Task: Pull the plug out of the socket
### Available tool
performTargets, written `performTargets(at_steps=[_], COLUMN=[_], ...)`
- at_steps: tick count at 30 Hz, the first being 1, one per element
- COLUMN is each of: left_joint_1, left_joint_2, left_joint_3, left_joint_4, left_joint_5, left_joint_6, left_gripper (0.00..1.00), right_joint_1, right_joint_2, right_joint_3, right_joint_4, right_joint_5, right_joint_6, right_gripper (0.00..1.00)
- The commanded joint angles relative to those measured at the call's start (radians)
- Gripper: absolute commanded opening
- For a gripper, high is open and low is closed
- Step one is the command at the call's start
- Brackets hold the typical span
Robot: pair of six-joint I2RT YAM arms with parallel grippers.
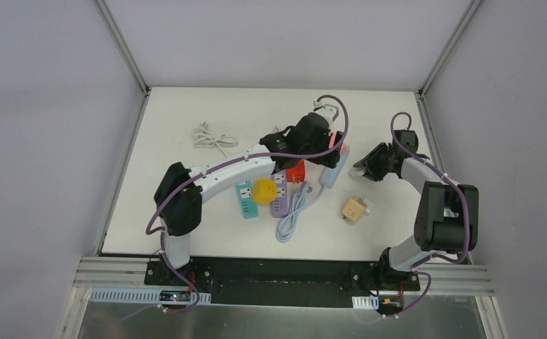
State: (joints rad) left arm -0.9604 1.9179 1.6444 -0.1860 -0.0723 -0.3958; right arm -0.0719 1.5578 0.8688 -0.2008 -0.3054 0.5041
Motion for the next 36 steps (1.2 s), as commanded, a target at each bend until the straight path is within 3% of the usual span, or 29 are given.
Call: performTargets(at_steps=[1,4,6,10,13,18,22,31,36], left_joint_1=[0.008,0.01,0.015,0.044,0.086,0.167,0.191,0.199,0.213], left_joint_2=[-0.14,-0.181,-0.207,-0.258,-0.282,-0.302,-0.291,-0.078,0.091], left_joint_3=[0.023,0.066,0.073,0.057,0.038,0.021,0.007,0.147,0.273], left_joint_4=[-0.164,-0.292,-0.338,-0.363,-0.357,-0.32,-0.263,-0.211,-0.207], left_joint_5=[-0.201,-0.339,-0.414,-0.452,-0.405,-0.165,-0.075,-0.01,0.01], left_joint_6=[0.062,0.079,0.091,0.091,0.062,0.043,0.043,-0.036,-0.079], left_gripper=[0.78,0.86,0.98,0.99,0.99,0.95,0.91,0.83,0.8], right_joint_1=[-0.012,-0.012,-0.012,-0.012,-0.012,-0.012,-0.01,0.059,0.133], right_joint_2=[-0.07,-0.094,-0.112,-0.161,-0.197,-0.244,-0.265,-0.133,-0.006], right_joint_3=[-0.023,-0.033,-0.038,-0.049,-0.045,-0.03,-0.027,0.014,0.119], right_joint_4=[0.065,0.07,0.069,0.062,0.038,-0.007,0.004,0.16,0.136], right_joint_5=[0.002,0.026,0.052,0.097,0.133,0.192,0.154,-0.103,-0.092], right_joint_6=[-0.006,-0.006,-0.004,-0.001,-0.001,-0.009,-0.007,0.075,0.041], right_gripper=[0.48,0.62,0.68,0.74,0.74,0.74,0.74,0.74,0.74])
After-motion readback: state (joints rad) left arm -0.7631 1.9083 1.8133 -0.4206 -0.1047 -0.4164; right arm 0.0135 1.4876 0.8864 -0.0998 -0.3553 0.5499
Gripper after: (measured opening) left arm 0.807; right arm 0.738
